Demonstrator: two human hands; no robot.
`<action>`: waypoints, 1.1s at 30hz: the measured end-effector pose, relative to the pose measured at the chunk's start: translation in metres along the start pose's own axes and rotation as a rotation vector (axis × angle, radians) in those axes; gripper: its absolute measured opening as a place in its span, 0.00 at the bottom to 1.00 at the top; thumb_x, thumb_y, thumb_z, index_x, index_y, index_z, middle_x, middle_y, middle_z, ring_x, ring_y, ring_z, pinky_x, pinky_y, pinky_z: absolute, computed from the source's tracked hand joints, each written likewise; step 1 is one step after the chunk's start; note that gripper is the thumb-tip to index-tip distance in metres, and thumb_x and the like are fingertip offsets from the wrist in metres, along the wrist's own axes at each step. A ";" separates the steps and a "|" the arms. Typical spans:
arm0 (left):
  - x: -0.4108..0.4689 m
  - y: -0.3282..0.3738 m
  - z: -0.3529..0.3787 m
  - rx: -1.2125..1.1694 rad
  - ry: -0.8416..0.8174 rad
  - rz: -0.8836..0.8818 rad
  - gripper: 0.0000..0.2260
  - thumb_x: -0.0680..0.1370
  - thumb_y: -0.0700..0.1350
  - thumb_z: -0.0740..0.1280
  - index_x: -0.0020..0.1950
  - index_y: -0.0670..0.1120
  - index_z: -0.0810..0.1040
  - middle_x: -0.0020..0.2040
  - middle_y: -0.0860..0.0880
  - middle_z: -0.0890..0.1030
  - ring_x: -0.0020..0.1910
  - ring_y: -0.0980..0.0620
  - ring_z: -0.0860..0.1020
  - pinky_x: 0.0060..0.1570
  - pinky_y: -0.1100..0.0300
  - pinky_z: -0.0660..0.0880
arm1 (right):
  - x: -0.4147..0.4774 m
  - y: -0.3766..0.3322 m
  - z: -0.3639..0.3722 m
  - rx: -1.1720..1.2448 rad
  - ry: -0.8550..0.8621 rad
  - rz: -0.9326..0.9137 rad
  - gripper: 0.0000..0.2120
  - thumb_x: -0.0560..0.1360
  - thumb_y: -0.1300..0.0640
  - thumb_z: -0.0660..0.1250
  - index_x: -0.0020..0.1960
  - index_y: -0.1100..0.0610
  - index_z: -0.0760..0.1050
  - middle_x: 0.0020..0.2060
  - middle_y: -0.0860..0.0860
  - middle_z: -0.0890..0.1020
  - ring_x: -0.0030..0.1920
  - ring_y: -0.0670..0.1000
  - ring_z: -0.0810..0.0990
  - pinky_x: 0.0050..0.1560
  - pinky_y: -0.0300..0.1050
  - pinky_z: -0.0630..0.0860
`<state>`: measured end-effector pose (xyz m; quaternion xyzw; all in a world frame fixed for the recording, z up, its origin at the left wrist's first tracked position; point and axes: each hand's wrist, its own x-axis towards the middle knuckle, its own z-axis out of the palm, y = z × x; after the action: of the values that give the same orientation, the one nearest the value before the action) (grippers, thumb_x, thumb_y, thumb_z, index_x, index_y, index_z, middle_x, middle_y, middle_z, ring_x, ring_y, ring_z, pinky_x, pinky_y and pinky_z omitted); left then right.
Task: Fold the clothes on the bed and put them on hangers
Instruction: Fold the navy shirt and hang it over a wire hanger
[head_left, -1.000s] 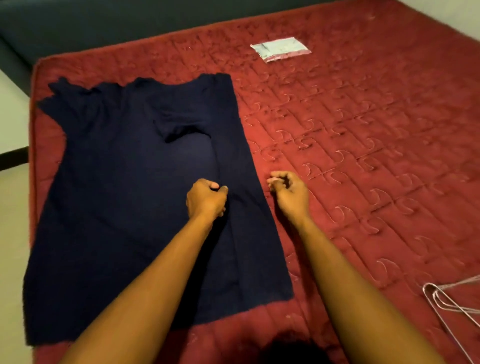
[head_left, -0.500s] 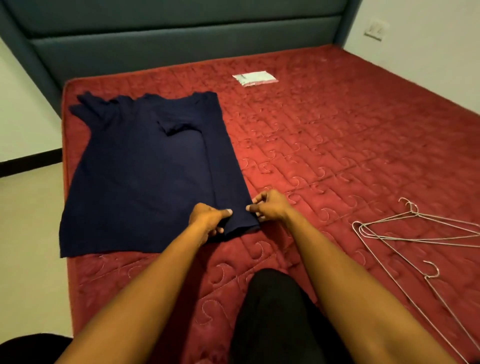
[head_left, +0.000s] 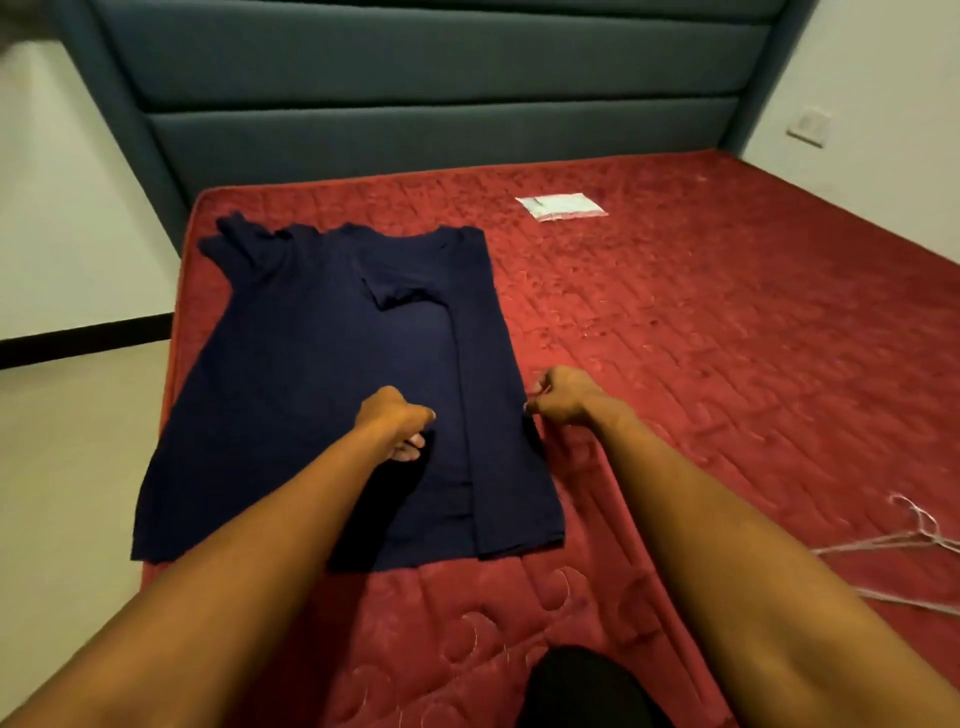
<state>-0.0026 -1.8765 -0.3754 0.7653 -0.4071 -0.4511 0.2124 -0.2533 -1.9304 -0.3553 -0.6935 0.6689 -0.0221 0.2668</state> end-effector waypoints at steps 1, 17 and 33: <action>0.015 0.006 -0.008 -0.013 0.047 0.021 0.11 0.75 0.46 0.72 0.48 0.38 0.79 0.40 0.41 0.85 0.35 0.44 0.85 0.33 0.54 0.83 | 0.019 -0.006 -0.001 0.041 0.028 -0.017 0.09 0.75 0.55 0.73 0.49 0.61 0.83 0.45 0.57 0.86 0.50 0.58 0.84 0.48 0.46 0.77; 0.315 0.126 -0.114 -0.532 0.493 -0.047 0.21 0.69 0.49 0.75 0.55 0.38 0.80 0.52 0.41 0.84 0.49 0.41 0.83 0.48 0.49 0.84 | 0.259 -0.178 0.023 -0.092 0.319 -0.549 0.26 0.67 0.37 0.68 0.59 0.50 0.81 0.52 0.52 0.82 0.55 0.57 0.79 0.58 0.55 0.75; 0.343 0.233 -0.110 -0.347 0.392 0.288 0.08 0.79 0.44 0.68 0.45 0.40 0.79 0.34 0.41 0.81 0.33 0.43 0.81 0.32 0.52 0.77 | 0.276 -0.168 0.018 0.890 0.492 -0.182 0.08 0.73 0.64 0.74 0.43 0.52 0.79 0.31 0.43 0.79 0.30 0.41 0.75 0.34 0.35 0.73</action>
<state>0.0813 -2.2952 -0.3362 0.7245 -0.3795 -0.3228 0.4765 -0.0633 -2.1900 -0.3940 -0.5423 0.5747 -0.4901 0.3678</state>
